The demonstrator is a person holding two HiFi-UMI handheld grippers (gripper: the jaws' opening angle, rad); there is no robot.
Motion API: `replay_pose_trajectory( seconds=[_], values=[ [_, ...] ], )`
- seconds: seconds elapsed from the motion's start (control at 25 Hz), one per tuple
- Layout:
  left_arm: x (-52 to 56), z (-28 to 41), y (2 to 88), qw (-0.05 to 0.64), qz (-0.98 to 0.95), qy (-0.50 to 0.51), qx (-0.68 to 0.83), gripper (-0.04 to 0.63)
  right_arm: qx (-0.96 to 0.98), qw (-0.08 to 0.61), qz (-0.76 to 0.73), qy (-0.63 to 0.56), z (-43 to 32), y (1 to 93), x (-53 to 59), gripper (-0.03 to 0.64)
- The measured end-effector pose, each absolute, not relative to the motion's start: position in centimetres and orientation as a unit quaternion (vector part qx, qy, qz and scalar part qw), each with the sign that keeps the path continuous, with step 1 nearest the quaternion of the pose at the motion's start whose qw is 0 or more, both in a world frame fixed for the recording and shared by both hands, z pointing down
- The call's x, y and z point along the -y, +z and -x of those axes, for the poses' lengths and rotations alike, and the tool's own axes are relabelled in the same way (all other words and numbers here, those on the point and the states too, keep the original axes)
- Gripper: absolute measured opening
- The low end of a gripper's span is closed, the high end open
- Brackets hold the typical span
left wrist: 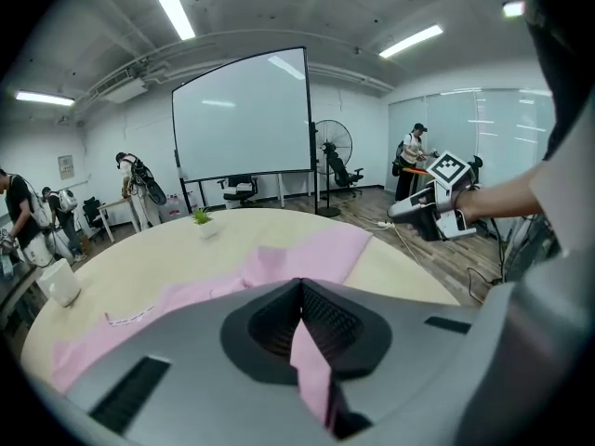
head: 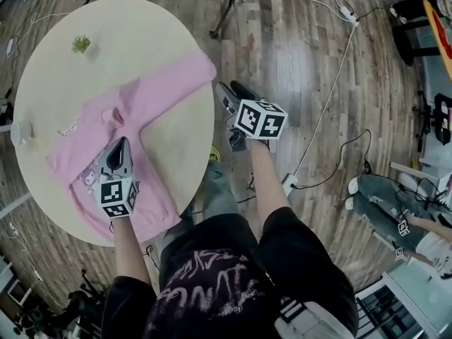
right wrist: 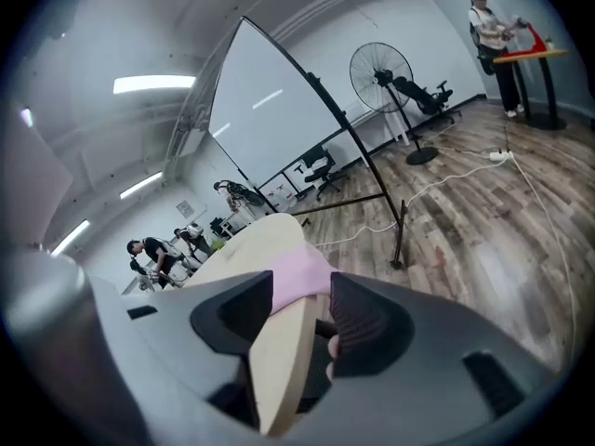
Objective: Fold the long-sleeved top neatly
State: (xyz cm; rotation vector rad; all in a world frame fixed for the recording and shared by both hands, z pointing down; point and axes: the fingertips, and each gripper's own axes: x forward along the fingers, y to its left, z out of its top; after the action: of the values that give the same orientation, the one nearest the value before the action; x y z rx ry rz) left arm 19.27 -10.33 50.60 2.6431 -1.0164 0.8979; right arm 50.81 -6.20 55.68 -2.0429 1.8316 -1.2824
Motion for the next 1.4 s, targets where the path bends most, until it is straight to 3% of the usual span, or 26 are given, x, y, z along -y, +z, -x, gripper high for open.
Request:
replay_pose_trajectory(
  seconds=[0.36, 0.96, 1.28, 1.4],
  values=[
    [11.7, -21.3, 52.8, 0.081, -0.871, 0.346, 0.339, 0.011, -0.588, 0.16, 0.588, -0.531, -52.1, 63.2, 10.1, 0.247],
    [12.9, -24.6, 54.7, 0.071, -0.871, 0.372, 0.312, 0.011, -0.606, 0.218, 0.48, -0.595, -51.0, 66.4, 13.2, 0.241],
    [13.2, -25.5, 54.8, 0.055, -0.873, 0.382, 0.299, 0.011, -0.556, 0.371, 0.401, -0.626, -51.3, 66.7, 12.8, 0.302],
    [13.1, -26.2, 54.7, 0.043, -0.876, 0.385, 0.288, 0.011, -0.542, 0.398, 0.374, -0.639, -50.2, 66.7, 13.3, 0.305]
  ],
)
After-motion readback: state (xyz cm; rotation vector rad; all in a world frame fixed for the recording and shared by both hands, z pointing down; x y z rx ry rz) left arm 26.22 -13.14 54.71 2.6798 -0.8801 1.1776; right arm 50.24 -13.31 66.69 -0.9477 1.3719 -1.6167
